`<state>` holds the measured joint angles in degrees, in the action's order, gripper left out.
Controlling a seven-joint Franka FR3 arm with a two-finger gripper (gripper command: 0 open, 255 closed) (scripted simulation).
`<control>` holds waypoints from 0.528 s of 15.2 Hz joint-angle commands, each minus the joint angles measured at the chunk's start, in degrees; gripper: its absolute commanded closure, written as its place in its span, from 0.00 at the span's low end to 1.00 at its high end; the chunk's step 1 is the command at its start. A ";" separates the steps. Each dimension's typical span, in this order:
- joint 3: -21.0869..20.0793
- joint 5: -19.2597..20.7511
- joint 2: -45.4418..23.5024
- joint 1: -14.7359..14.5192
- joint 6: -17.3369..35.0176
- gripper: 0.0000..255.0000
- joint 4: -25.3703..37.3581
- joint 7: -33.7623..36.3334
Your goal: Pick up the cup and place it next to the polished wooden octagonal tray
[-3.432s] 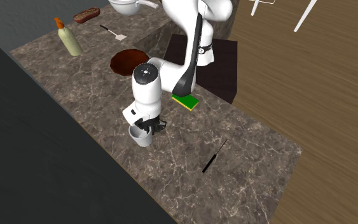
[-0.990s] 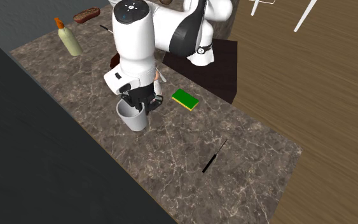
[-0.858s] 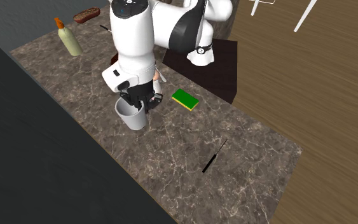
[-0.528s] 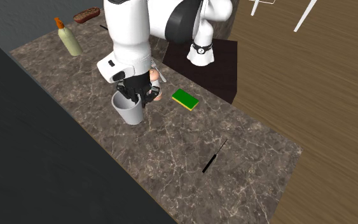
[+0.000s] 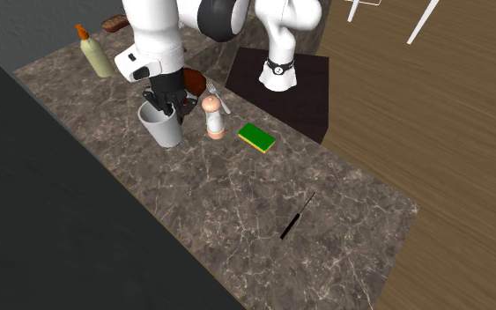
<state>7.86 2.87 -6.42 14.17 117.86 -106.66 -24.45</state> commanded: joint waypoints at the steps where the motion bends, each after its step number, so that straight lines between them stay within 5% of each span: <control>1: 1.10 -0.11 1.55 1.39 0.53 1.00 -1.90 -2.62; 8: 5.29 -0.38 5.47 5.96 1.98 1.00 -6.80 -11.50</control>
<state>12.38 2.63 -1.18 19.31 119.65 -113.16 -34.21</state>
